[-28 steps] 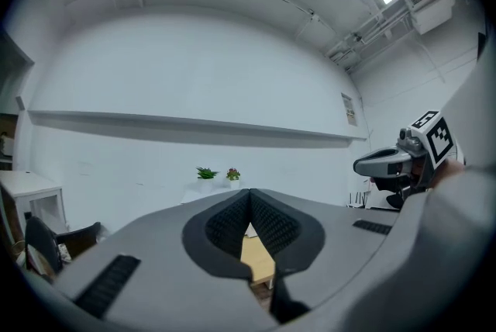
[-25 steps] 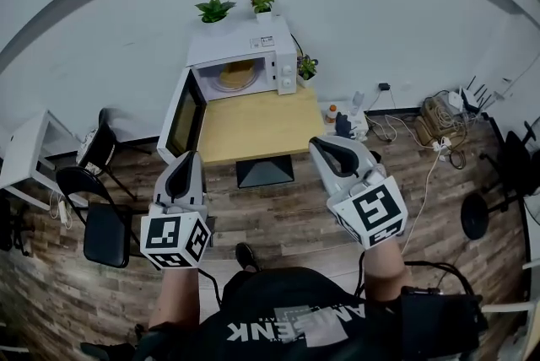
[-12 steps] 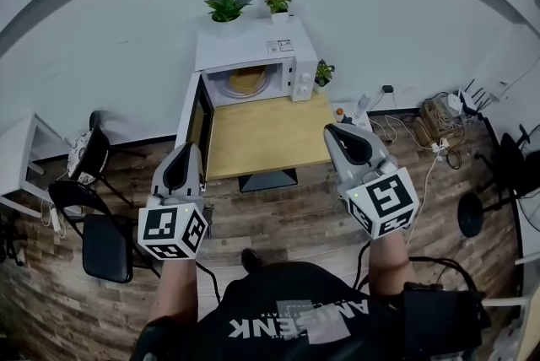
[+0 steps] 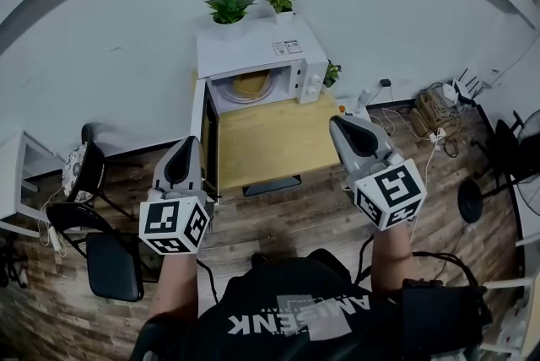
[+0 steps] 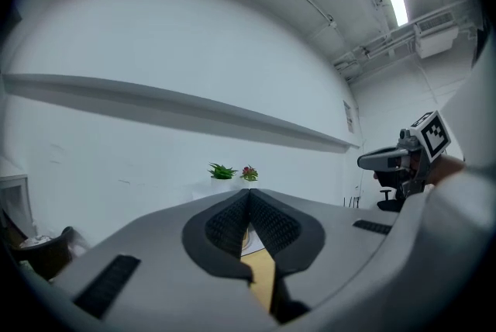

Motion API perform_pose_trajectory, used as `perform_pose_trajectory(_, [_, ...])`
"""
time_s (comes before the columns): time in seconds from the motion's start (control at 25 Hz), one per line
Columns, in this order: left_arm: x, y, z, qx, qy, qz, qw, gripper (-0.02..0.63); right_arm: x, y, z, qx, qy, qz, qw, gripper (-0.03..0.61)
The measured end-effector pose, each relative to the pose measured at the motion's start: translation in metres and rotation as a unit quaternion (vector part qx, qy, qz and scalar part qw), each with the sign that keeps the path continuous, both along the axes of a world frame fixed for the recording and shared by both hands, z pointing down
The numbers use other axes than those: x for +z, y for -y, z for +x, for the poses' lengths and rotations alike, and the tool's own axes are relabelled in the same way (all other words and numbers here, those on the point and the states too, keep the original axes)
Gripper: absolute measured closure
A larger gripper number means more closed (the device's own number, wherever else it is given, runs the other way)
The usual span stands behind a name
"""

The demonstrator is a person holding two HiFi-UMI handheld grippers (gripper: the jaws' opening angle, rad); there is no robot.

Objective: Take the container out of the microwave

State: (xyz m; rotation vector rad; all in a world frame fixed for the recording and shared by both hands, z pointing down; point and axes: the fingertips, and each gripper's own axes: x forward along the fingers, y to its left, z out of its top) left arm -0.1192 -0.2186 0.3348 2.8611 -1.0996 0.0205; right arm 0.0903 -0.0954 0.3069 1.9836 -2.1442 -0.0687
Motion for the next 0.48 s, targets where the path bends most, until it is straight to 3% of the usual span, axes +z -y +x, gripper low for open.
perform_pose_trajectory(0.32, [0.008, 0.027, 0.006, 0.002, 0.039, 0.004, 0.9992, 0.612, 0.001, 0.043, 0.006, -0.012, -0.011, -0.012, 1.000, 0.571])
perform_pose_trajectory(0.48, [0.003, 0.038, 0.010, -0.004, 0.025, -0.002, 0.9997, 0.612, 0.001, 0.077, 0.016, -0.037, -0.024, -0.017, 0.999, 0.563])
